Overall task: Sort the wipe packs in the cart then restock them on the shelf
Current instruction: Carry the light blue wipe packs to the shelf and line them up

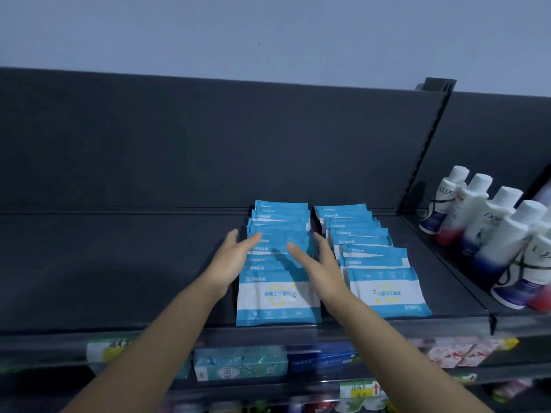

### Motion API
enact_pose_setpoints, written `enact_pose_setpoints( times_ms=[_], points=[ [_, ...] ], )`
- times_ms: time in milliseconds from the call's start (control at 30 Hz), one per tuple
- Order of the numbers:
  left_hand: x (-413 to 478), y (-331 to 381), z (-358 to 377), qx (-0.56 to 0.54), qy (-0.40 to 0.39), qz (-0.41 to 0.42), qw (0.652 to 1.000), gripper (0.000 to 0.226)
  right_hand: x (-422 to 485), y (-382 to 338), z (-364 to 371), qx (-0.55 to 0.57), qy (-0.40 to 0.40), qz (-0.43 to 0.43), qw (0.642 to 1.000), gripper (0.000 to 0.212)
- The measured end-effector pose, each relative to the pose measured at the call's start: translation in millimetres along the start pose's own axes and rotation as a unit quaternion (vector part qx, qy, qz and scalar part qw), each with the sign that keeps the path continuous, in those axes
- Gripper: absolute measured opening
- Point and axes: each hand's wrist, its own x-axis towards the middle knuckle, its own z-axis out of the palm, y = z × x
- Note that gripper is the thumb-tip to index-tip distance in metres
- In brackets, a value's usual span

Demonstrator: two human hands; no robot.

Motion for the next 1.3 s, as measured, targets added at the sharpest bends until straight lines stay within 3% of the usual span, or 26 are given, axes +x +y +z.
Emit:
enact_pose_setpoints(
  times_ms=[133,267,400,567,700,933,1033,1167,1300],
  points=[
    [41.8,9.8,6.5,-0.136,-0.052,-0.06,0.988,0.061,47.3,-12.4,3.9,0.018,0.034,0.096,0.995,0.087],
    [69.2,15.8,12.8,-0.161,-0.054,-0.074,0.983,0.066,91.7,-18.1,7.2,0.021,0.03,0.118,0.992,0.099],
    [76.1,13.9,13.1,-0.135,-0.063,-0.088,0.985,0.059,112.7,-5.9,11.9,0.051,-0.012,0.127,0.99,0.104],
    [87.3,9.9,15.6,-0.187,-0.041,-0.094,0.977,0.05,126.7,3.4,8.6,0.073,-0.059,0.164,0.982,0.114],
    [99.8,24.0,18.8,-0.171,-0.009,-0.081,0.982,0.056,144.7,-1.3,4.1,0.047,0.029,0.136,0.989,0.093],
    [106.3,36.9,20.3,-0.138,-0.047,-0.119,0.982,0.05,155.3,-0.7,8.5,0.068,-0.002,0.147,0.987,0.089],
    [105.2,33.0,20.2,-0.164,-0.026,-0.099,0.981,0.046,155.2,1.7,9.5,0.077,-0.012,0.13,0.988,0.081],
    [104.2,26.6,23.6,-0.161,0.05,-0.011,0.986,0.027,150.7,-0.8,11.2,0.071,-0.007,0.083,0.994,0.064],
    [101.9,25.8,24.2,-0.112,0.064,-0.013,0.992,0.029,152.9,-1.4,11.8,0.024,-0.02,0.083,0.996,0.075]
  ],
)
